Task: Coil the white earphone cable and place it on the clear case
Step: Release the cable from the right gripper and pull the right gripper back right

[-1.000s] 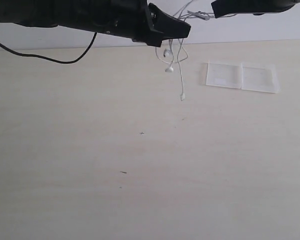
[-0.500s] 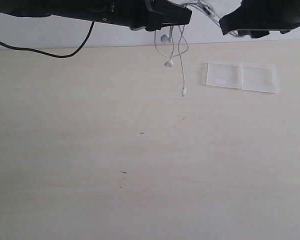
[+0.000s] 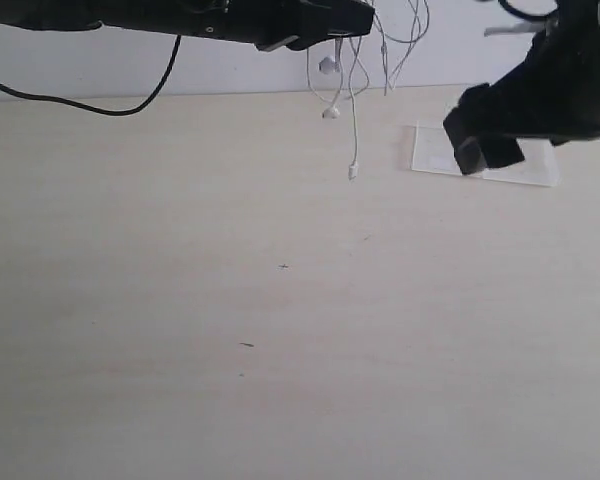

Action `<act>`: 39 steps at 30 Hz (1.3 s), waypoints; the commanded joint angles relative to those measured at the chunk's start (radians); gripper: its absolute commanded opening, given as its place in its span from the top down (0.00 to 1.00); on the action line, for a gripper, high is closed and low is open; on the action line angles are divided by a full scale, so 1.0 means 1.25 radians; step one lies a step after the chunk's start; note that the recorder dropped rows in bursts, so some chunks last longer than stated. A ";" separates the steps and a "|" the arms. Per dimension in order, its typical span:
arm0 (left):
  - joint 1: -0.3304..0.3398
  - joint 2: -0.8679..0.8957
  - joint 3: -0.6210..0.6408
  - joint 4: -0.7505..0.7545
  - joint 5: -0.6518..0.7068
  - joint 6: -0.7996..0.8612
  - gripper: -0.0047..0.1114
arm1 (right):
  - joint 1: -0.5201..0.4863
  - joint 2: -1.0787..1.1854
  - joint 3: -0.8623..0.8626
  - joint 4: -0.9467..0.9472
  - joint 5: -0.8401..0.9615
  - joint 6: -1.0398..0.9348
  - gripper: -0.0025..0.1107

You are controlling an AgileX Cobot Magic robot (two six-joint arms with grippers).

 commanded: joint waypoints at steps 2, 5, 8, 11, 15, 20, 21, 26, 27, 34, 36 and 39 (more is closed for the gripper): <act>-0.010 -0.008 -0.006 -0.039 -0.041 -0.004 0.96 | 0.000 -0.001 0.119 0.047 -0.053 -0.007 0.32; -0.031 -0.008 -0.006 -0.073 -0.098 0.022 0.96 | 0.000 -0.001 0.201 0.101 -0.141 -0.022 0.37; -0.059 -0.005 -0.026 -0.085 -0.143 0.042 0.96 | 0.000 -0.001 0.250 0.163 -0.232 -0.069 0.49; -0.087 0.002 -0.058 -0.085 -0.205 0.042 0.96 | 0.000 -0.001 0.268 0.200 -0.301 -0.094 0.67; -0.116 0.025 -0.112 -0.084 -0.253 0.020 0.96 | 0.000 -0.011 0.293 0.200 -0.384 -0.110 0.96; -0.128 0.074 -0.188 0.007 -0.283 -0.095 0.96 | 0.000 -0.083 0.405 0.207 -0.609 -0.104 0.98; -0.128 0.086 -0.201 0.029 -0.285 -0.114 0.96 | 0.000 -0.098 0.429 0.220 -0.650 -0.105 0.98; -0.128 0.144 -0.280 0.061 -0.297 -0.146 0.96 | 0.000 -0.194 0.551 0.292 -0.830 -0.060 0.98; -0.130 0.156 -0.296 0.059 -0.299 -0.148 0.96 | 0.000 -0.210 0.567 0.294 -0.848 -0.054 0.98; -0.149 0.208 -0.377 0.057 -0.386 -0.161 0.96 | 0.000 -0.300 0.673 0.297 -1.013 -0.022 0.98; -0.153 0.209 -0.379 0.060 -0.422 -0.156 0.96 | 0.000 -0.330 0.711 0.297 -1.095 -0.022 0.98; -0.154 0.211 -0.379 0.061 -0.422 -0.152 0.96 | 0.000 -0.371 0.751 0.250 -1.170 -0.023 0.98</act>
